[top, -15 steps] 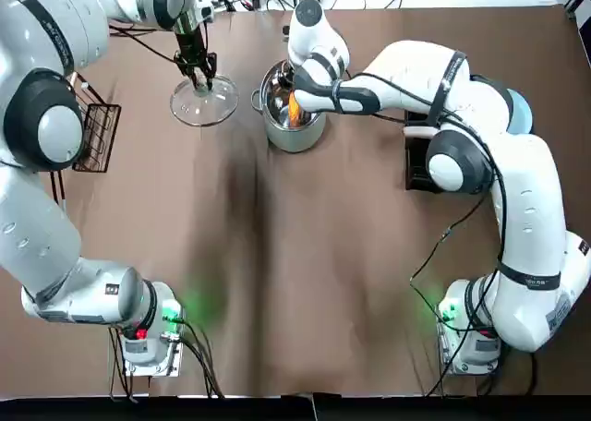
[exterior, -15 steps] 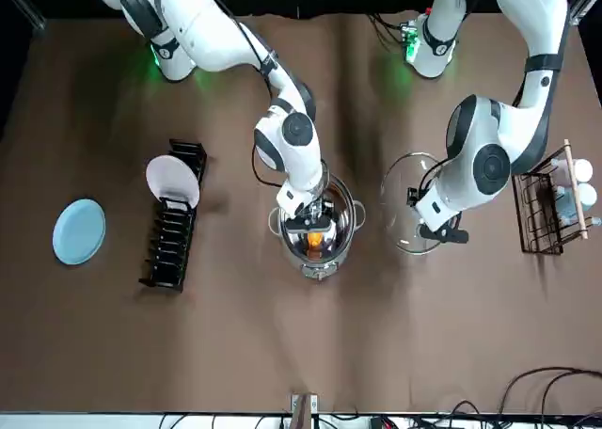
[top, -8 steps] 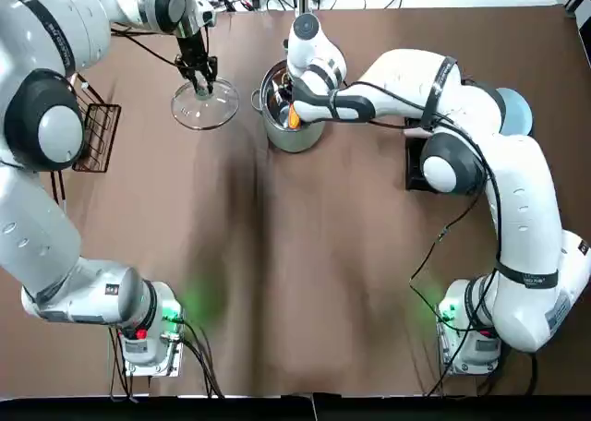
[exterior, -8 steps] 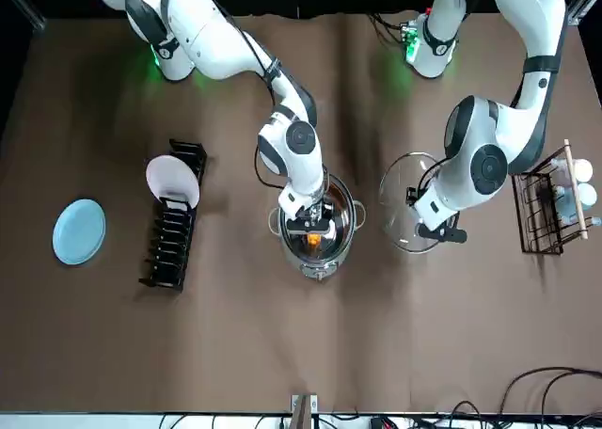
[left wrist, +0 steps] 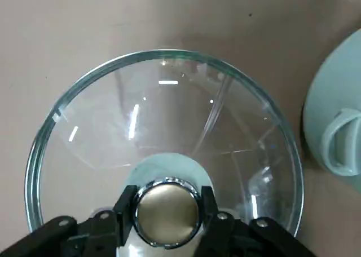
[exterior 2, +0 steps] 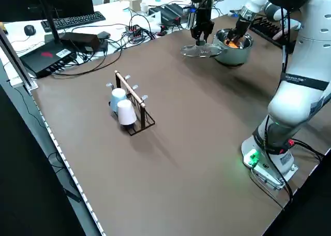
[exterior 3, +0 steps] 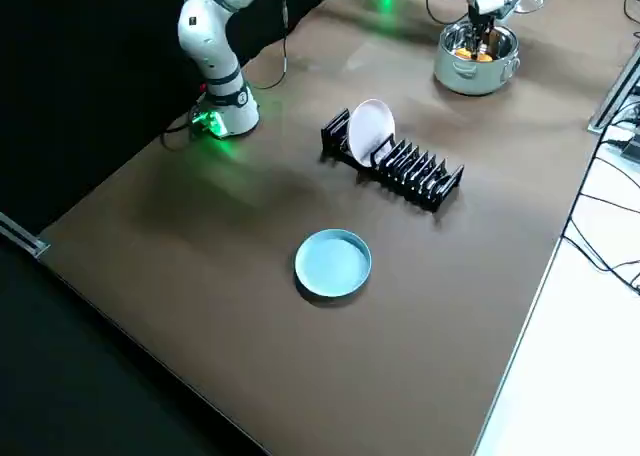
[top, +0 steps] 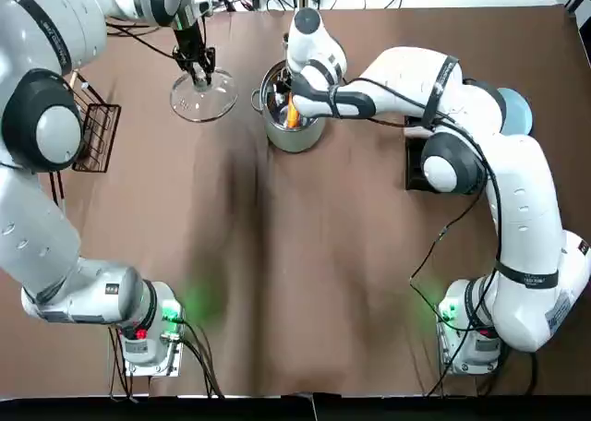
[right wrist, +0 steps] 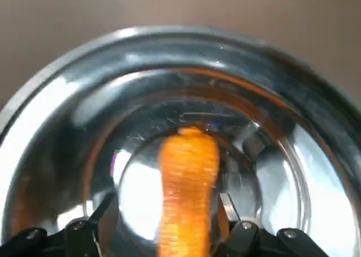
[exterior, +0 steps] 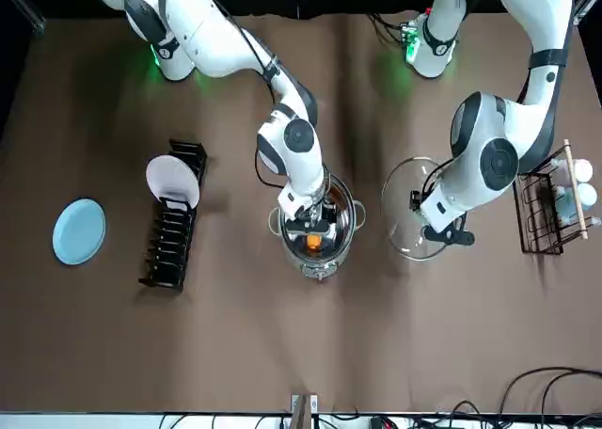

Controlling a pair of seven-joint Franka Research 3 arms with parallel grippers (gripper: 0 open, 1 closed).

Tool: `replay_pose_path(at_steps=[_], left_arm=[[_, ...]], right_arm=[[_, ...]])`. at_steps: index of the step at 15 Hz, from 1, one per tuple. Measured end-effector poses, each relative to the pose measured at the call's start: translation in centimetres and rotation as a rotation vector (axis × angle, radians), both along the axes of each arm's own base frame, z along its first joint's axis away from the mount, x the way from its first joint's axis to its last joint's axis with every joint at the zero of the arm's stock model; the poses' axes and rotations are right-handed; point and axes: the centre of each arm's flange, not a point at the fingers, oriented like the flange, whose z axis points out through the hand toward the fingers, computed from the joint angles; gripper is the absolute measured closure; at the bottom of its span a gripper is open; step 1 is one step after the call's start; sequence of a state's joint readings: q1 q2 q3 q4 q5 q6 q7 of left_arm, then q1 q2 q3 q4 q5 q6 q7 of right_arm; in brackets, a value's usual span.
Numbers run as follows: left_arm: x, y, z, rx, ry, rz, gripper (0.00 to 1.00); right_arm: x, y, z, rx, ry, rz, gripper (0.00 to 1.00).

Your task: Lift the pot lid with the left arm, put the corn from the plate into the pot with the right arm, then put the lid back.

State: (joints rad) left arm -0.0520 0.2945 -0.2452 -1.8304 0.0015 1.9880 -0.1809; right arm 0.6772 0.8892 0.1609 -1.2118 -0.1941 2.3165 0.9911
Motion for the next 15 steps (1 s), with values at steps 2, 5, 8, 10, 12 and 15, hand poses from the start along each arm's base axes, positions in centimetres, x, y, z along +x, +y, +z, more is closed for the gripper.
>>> replay_pose_path(at_steps=[2, 5, 8, 10, 12, 15], left_arm=[[0.0, -0.4, 0.8, -0.002, -0.014, 0.006, 0.49], [-0.2, -1.6, 3.8, -0.009, -0.064, 0.031, 0.49], [-2.4, -7.7, 8.5, -0.033, -0.13, 0.12, 0.49], [-4.4, -12.6, 9.1, -0.044, -0.135, 0.121, 0.49], [-5.9, -16.9, 8.8, -0.044, -0.155, 0.12, 0.49], [-6.0, -21.5, 7.0, -0.064, -0.218, 0.145, 0.49]], right_arm=[[0.3, 0.3, 2.8, 0.036, -0.015, -0.01, 0.2], [0.4, -0.9, 8.7, 0.004, 0.001, -0.031, 0.17], [1.2, -6.4, 17.3, -0.105, 0.052, -0.057, 0.17], [2.2, -9.7, 19.6, -0.141, 0.07, -0.045, 0.19], [3.8, -13.1, 20.6, -0.159, 0.079, -0.048, 0.19], [6.6, -20.3, 21.5, -0.185, 0.084, -0.03, 0.19]])
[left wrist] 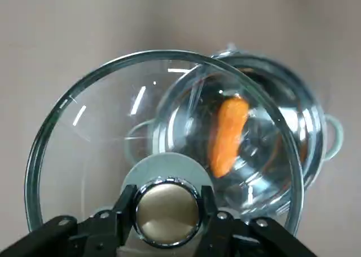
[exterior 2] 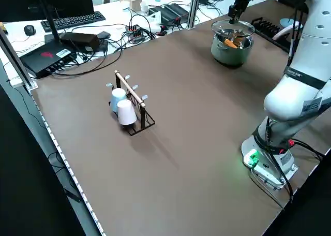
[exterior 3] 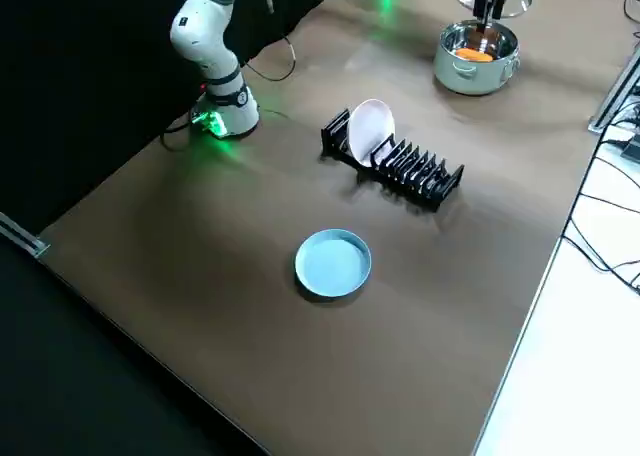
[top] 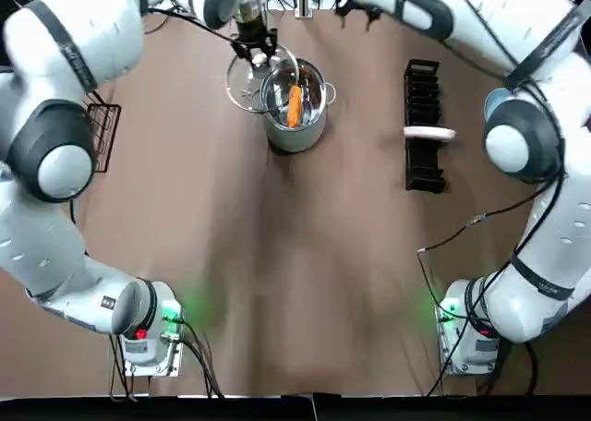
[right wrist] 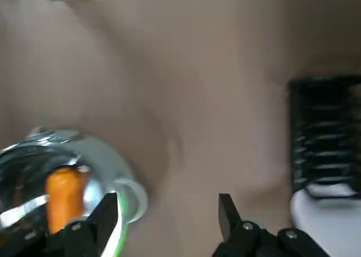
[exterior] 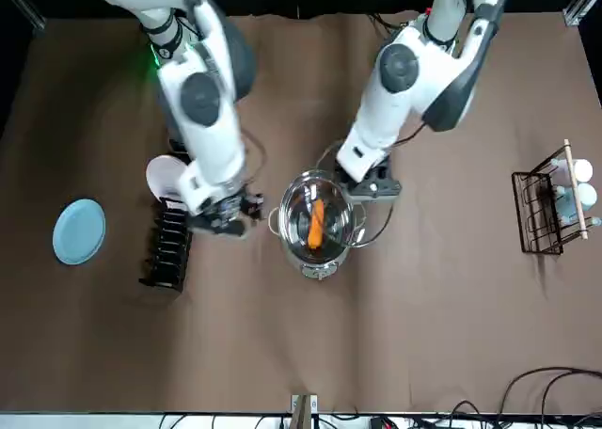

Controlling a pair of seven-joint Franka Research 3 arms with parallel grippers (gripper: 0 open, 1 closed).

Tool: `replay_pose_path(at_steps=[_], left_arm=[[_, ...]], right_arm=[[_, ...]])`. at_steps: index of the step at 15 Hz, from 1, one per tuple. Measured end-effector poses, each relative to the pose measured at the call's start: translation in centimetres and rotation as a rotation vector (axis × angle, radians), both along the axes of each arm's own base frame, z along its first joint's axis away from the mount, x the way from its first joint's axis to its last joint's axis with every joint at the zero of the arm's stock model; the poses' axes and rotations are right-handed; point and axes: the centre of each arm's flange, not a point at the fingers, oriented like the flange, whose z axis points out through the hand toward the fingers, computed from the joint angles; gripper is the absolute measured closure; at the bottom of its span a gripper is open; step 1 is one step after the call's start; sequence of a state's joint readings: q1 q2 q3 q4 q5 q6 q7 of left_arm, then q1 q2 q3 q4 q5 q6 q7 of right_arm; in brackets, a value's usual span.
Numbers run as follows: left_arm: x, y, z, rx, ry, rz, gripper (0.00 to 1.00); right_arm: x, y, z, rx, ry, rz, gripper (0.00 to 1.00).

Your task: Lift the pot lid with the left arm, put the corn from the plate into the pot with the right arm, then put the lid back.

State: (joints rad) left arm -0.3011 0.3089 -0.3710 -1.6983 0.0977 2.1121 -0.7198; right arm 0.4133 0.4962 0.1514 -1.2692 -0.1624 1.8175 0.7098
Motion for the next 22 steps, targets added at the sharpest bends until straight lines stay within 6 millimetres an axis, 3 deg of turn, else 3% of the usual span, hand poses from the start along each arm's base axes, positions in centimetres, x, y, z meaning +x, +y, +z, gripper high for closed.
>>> replay_pose_path(at_steps=[4, 6, 7, 12, 16, 17, 22], left_arm=[[0.0, -4.6, -5.5, -0.005, -0.074, 0.013, 0.49], [-0.4, -6.0, -8.0, -0.013, -0.071, 0.02, 0.49], [-0.5, -6.5, -8.4, -0.018, -0.075, 0.019, 0.49], [-0.6, -7.5, -7.9, -0.031, -0.084, 0.036, 0.49], [-1.1, -8.6, -8.5, -0.018, -0.091, 0.047, 0.49], [-1.3, -8.9, -8.6, -0.016, -0.092, 0.047, 0.49], [-1.0, -8.6, -8.7, -0.011, -0.092, 0.051, 0.49]], right_arm=[[2.0, -13.4, 3.0, -0.019, 0.052, 0.169, 0.18], [1.5, -18.7, 4.5, -0.026, 0.098, 0.223, 0.16], [1.2, -20.3, 5.3, -0.029, 0.109, 0.234, 0.15], [-1.4, -24.8, 9.7, -0.047, 0.149, 0.301, 0.15], [-3.4, -25.4, 12.1, -0.034, 0.14, 0.316, 0.07], [-4.4, -26.0, 12.9, -0.017, 0.133, 0.305, 0.01], [-6.8, -27.7, 14.7, -0.021, 0.113, 0.278, 0.0]])
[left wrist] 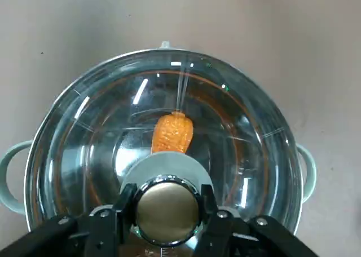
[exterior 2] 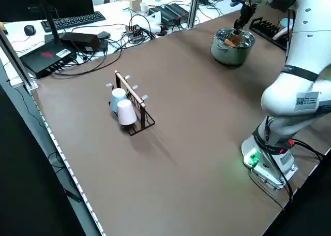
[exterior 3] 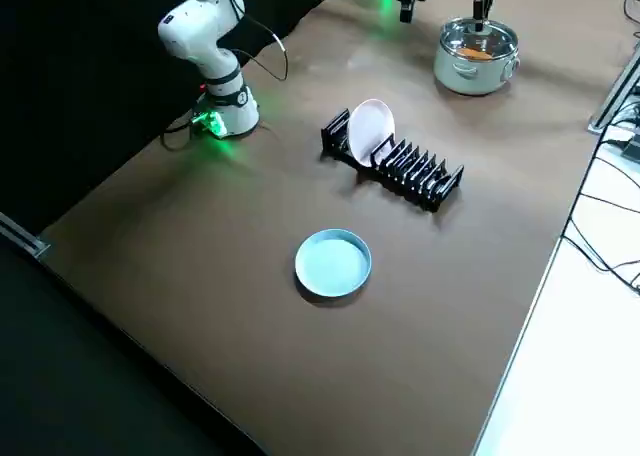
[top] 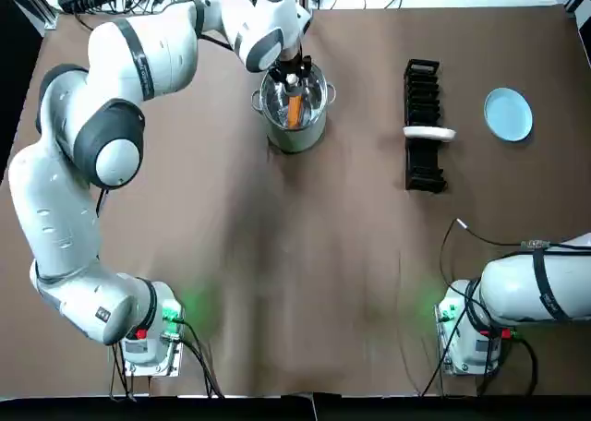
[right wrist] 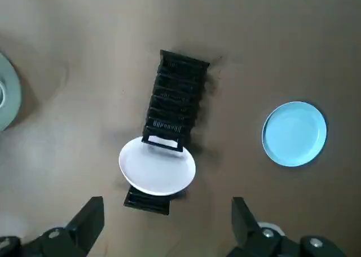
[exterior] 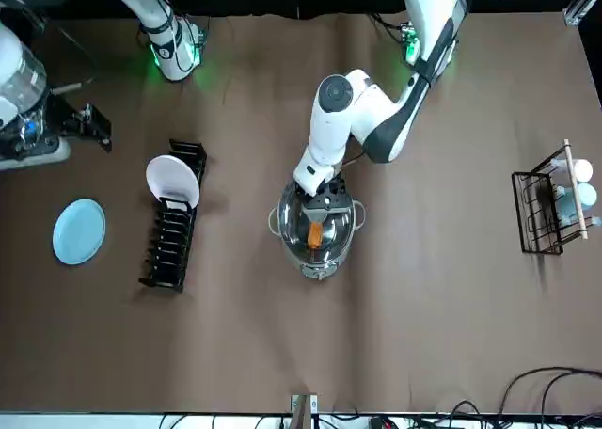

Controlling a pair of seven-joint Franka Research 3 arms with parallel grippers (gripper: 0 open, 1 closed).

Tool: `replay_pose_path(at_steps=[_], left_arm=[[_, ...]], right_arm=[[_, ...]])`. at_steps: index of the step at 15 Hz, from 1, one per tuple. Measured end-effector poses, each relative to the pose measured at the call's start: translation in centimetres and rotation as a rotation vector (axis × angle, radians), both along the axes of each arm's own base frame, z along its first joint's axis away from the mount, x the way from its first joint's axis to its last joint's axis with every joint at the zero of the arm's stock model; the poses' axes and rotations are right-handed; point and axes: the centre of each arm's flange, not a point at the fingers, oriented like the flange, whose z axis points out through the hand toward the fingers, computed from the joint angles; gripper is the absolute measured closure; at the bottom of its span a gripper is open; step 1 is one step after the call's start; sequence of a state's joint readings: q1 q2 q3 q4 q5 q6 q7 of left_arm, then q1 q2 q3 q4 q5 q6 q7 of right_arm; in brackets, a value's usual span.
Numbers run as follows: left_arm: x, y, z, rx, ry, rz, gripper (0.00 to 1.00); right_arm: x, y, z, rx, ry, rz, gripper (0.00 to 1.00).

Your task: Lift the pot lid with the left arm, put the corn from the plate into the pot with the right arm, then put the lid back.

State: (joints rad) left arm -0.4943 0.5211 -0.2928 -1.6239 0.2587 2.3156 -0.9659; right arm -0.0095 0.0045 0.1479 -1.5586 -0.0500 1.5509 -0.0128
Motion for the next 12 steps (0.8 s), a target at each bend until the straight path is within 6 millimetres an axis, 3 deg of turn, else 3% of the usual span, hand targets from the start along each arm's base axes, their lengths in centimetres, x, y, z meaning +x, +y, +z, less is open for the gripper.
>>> replay_pose_path(at_steps=[6, 10, 12], left_arm=[[0.0, -0.1, -0.5, 0.024, -0.016, -0.019, 0.48], [1.2, 0.7, 0.4, 0.015, -0.035, 0.0, 0.14], [2.8, 2.1, 3.1, -0.006, -0.072, 0.032, 0.0]], right_arm=[[-1.4, 0.4, 0.8, -0.001, 0.006, 0.002, 0.0], [-2.3, 0.1, 1.2, 0.002, 0.02, 0.0, 0.0], [-2.3, -0.2, 1.1, 0.003, 0.023, -0.005, 0.0]])
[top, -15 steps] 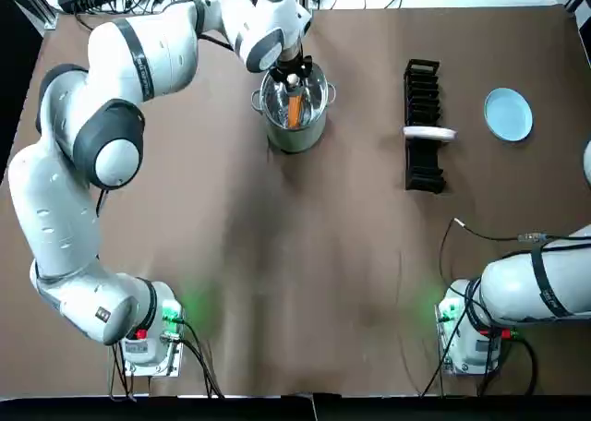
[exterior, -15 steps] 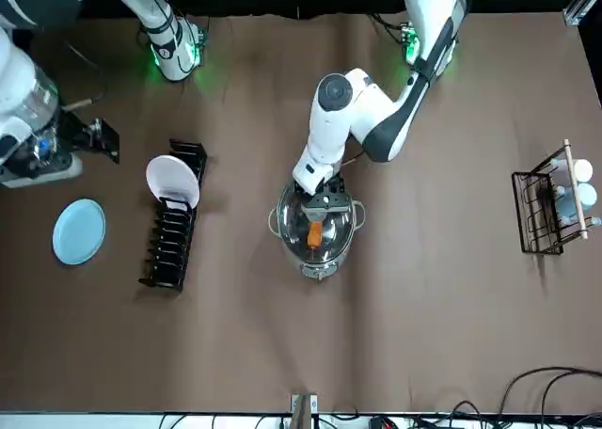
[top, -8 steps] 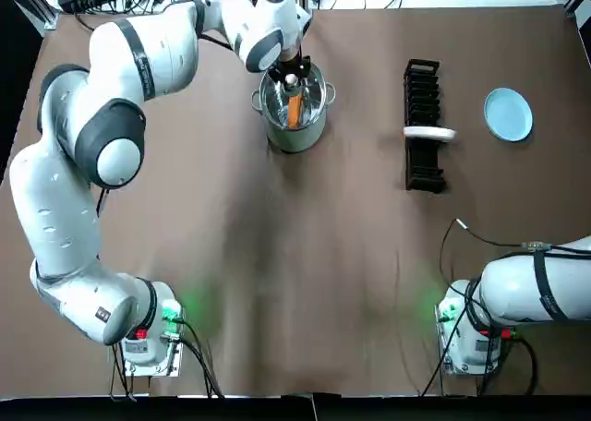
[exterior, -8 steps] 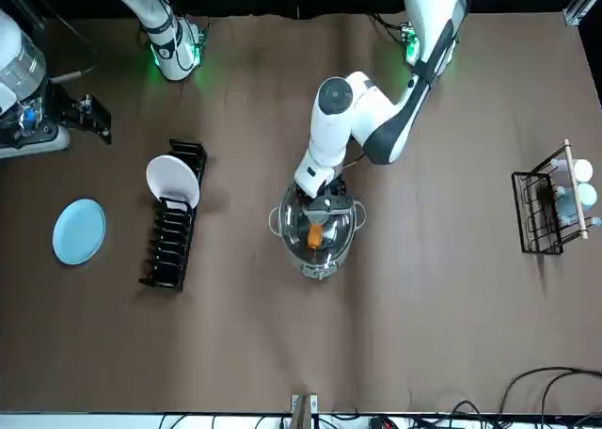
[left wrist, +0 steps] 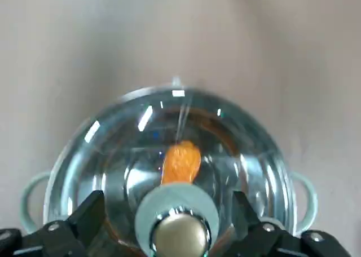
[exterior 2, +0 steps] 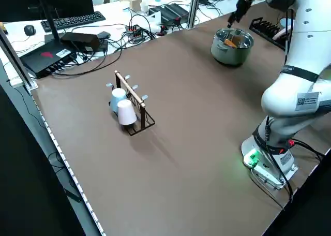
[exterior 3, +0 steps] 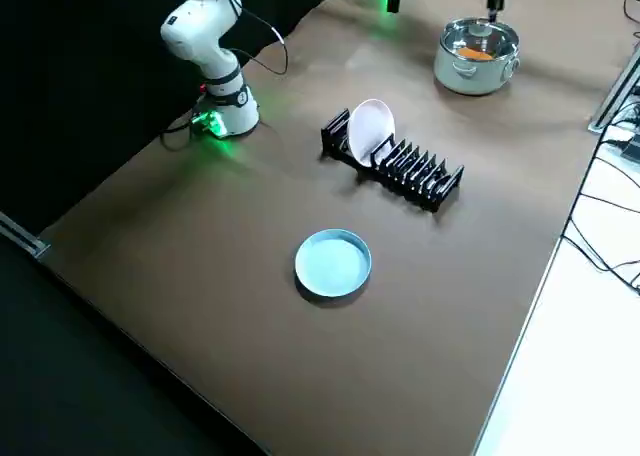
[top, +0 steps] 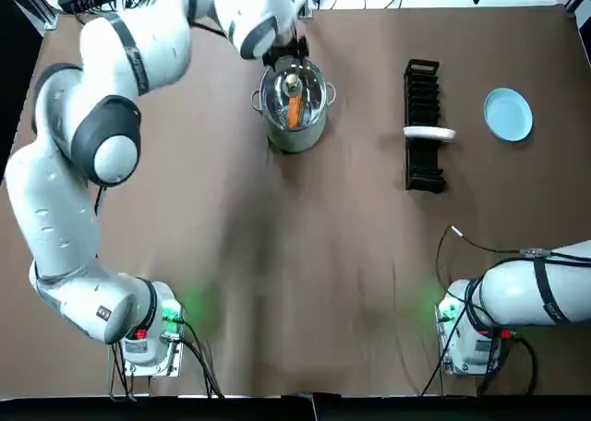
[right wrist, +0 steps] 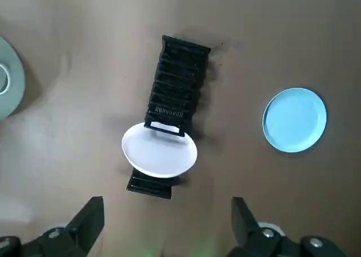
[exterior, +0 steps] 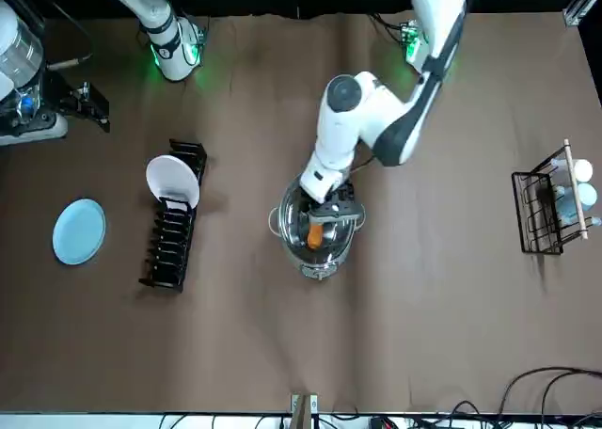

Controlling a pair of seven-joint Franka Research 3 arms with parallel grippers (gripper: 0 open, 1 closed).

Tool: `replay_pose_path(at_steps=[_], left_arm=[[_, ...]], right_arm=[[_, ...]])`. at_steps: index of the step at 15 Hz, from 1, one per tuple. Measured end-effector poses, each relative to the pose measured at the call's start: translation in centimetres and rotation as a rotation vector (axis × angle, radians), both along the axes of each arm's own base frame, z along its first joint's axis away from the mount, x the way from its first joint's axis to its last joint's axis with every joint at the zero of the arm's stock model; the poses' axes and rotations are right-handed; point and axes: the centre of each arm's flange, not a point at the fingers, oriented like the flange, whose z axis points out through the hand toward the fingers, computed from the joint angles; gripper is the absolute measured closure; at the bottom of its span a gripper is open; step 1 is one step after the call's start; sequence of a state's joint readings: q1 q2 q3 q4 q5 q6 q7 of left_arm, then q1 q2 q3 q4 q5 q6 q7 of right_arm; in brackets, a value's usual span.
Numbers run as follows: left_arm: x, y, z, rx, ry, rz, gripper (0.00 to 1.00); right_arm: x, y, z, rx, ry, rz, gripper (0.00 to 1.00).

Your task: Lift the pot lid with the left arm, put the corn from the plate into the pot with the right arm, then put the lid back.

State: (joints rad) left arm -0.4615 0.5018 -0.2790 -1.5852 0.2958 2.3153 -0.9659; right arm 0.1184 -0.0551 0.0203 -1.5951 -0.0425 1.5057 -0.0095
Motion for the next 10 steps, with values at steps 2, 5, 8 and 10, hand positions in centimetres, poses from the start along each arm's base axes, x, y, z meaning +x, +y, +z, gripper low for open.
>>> replay_pose_path(at_steps=[2, 5, 8, 10], left_arm=[[2.0, 3.7, 3.9, 0.017, -0.025, 0.052, 0.0], [2.5, 10.3, 9.5, 0.162, 0.027, 0.017, 0.0], [1.8, 15.3, 13.8, 0.192, 0.104, -0.073, 0.0], [1.5, 19.2, 15.5, 0.178, 0.155, -0.143, 0.0]], right_arm=[[0.0, -0.2, -0.5, -0.001, 0.011, -0.003, 0.0], [-0.1, 0.0, -1.3, -0.003, 0.029, 0.0, 0.0], [-0.1, 0.6, -1.3, 0.001, 0.024, 0.012, 0.0], [-0.1, 0.7, -1.3, 0.038, 0.031, 0.005, 0.0]])
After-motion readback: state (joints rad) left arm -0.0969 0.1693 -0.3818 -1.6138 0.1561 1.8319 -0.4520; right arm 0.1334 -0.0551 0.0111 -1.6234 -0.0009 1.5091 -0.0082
